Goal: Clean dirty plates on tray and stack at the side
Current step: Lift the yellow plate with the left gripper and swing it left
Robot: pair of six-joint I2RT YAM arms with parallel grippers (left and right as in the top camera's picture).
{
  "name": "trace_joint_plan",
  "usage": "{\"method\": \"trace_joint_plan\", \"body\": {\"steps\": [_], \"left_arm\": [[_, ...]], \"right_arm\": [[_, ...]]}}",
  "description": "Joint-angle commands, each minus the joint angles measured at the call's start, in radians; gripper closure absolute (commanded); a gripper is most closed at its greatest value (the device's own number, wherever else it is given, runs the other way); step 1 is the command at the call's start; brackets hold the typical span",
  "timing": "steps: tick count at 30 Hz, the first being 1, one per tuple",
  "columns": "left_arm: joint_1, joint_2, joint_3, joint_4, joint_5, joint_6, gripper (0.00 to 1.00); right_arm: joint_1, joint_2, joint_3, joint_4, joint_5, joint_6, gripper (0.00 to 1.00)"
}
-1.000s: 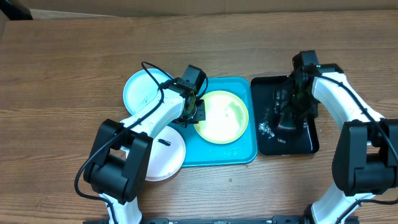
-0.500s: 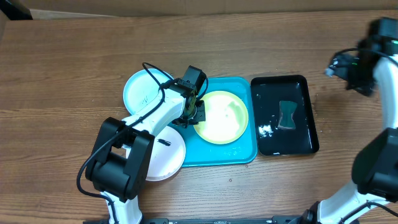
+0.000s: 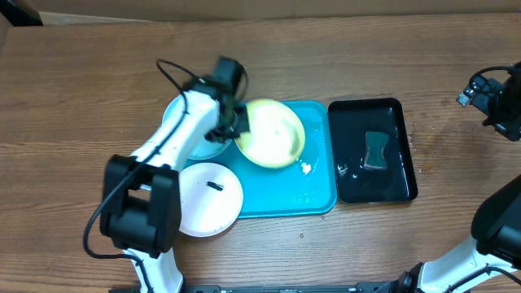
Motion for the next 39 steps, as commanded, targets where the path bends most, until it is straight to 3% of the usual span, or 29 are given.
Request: {"method": "trace_joint_plan", "body": {"steps": [1,11,20,23,32,39], "left_arm": [[0.017,0.005,0.103,-0.029,-0.002,0.058,0.96],[-0.106,0.005,0.29,-0.024,-0.035,0.076,0.96],[-0.34,0.005,0.296,0.097,-0.272,0.13,0.96],[-0.427,0.005,0.303,0.11,-0.415,0.18,0.96],[-0.71,0.005,0.303,0.201,-1.041,0.402,0.96],[-0.851,0.005,0.303,0.32,-1.291,0.571,0.96]], "right_arm": [[-0.001,-0.021,0.004,0.005,-0.005,0.008,0.0],[-0.001,-0.021,0.004,0.005,-0.005,0.008,0.0],[-0.001,-0.021,0.004,0.005,-0.005,0.008,0.0],[-0.001,-0.021,0.004,0.005,-0.005,0.008,0.0],[-0.001,-0.021,0.004,0.005,-0.005,0.008,0.0],[-0.001,-0.021,0.004,0.005,-0.005,0.008,0.0]]}}
